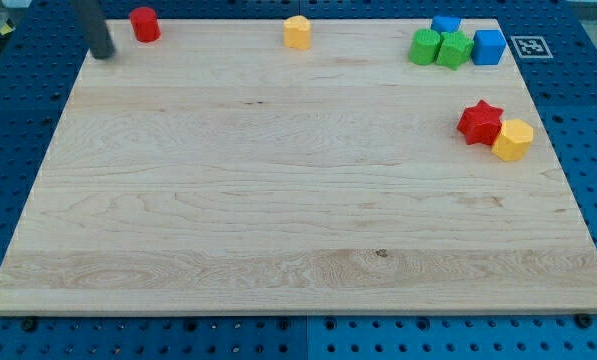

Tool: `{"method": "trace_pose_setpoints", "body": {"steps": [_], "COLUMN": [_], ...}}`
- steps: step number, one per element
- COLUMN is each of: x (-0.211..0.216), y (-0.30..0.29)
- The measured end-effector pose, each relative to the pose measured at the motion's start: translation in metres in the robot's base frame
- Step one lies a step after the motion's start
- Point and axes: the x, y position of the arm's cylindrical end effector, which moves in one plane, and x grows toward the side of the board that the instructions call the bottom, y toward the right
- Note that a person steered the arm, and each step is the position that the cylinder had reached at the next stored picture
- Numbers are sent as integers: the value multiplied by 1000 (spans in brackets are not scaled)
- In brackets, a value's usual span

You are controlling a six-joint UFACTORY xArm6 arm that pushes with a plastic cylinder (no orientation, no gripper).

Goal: Push the red circle vertically to the green circle

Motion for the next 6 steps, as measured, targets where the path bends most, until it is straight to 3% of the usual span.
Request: {"method": "trace_pose_setpoints", "body": {"steps": [3,6], "x": [-51,-44], "y": [33,126]}}
